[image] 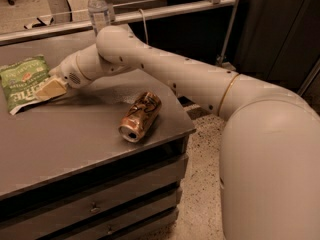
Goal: Move green jalapeno chip bag near blue plastic bottle
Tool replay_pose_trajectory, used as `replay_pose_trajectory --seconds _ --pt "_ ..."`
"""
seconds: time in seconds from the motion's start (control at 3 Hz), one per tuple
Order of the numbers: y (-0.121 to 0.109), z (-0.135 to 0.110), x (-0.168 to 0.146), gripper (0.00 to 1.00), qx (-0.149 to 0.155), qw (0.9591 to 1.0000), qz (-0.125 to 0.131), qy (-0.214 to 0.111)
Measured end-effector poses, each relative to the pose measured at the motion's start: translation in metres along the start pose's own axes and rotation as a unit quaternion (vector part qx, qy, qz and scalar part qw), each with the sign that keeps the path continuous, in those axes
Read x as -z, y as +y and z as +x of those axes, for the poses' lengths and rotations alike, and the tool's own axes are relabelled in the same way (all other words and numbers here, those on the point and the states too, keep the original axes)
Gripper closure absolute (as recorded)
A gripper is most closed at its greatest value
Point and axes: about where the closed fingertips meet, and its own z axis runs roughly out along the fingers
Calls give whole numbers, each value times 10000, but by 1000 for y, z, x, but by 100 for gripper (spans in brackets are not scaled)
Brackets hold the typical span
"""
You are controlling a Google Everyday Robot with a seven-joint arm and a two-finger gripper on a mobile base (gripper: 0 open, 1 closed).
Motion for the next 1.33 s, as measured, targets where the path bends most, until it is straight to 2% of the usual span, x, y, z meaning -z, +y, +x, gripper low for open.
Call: replay_pose_trajectory --seconds 0.67,1.0,1.33 --pt "12 17 5 85 -52 10000 -19 37" --pt "13 24 13 100 -101 9999 50 70" --pt "12 24 15 100 -86 9999 72 88"
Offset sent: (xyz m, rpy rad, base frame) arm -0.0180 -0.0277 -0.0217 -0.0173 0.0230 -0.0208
